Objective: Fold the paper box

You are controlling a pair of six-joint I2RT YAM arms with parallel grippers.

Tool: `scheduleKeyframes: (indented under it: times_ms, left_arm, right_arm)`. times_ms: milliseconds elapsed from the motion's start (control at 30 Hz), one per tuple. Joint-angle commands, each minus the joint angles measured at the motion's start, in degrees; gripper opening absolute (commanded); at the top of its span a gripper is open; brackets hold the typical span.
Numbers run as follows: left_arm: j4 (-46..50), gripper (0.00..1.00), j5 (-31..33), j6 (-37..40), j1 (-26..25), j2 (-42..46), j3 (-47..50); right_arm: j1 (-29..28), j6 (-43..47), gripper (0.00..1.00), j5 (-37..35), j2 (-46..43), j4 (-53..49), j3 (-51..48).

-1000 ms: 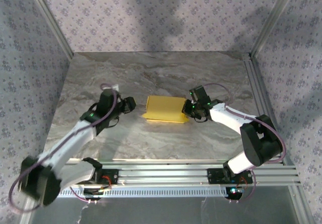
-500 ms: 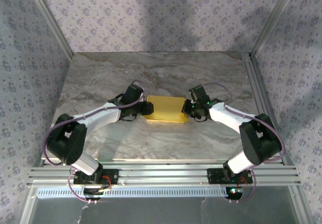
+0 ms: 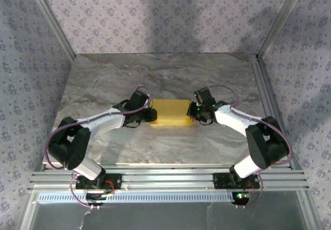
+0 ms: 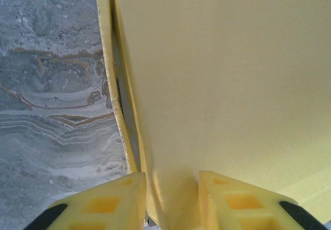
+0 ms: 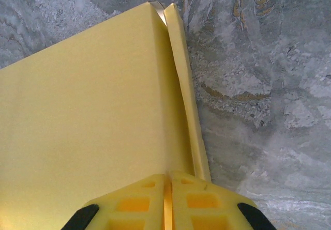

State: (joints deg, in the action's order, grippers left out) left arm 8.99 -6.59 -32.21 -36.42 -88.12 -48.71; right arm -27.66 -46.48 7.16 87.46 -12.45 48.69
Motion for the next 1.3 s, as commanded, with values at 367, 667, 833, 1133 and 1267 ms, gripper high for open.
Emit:
scheduleKeyframes:
  times_ms: [367, 667, 833, 1133, 1267]
  left_arm:
    - [-3.8, 0.16, 4.2, -1.9, -2.0, -1.7, 4.9]
    - [0.1, 0.1, 8.3, -0.8, -4.9, -0.5, 2.5]
    - [3.6, 0.28, 12.9, -0.7, -6.5, 1.4, 1.2]
    - [11.9, 0.45, 19.1, 2.9, -6.8, 10.5, -0.4]
    - [14.7, 0.47, 17.1, 6.8, -7.0, 12.6, -0.9]
  right_arm:
    - [-1.6, 2.0, 0.06, -4.4, 4.8, -2.5, 0.2]
    - [-1.7, 3.8, 0.04, -6.7, 3.4, -5.0, 1.7]
    - [-1.7, 5.0, 0.09, -7.4, 1.5, -7.2, 2.9]
    - [-2.0, 8.6, 0.28, -12.2, -4.7, -13.0, 4.4]
    - [-3.1, 10.0, 0.29, -13.8, -7.4, -14.9, 3.4]
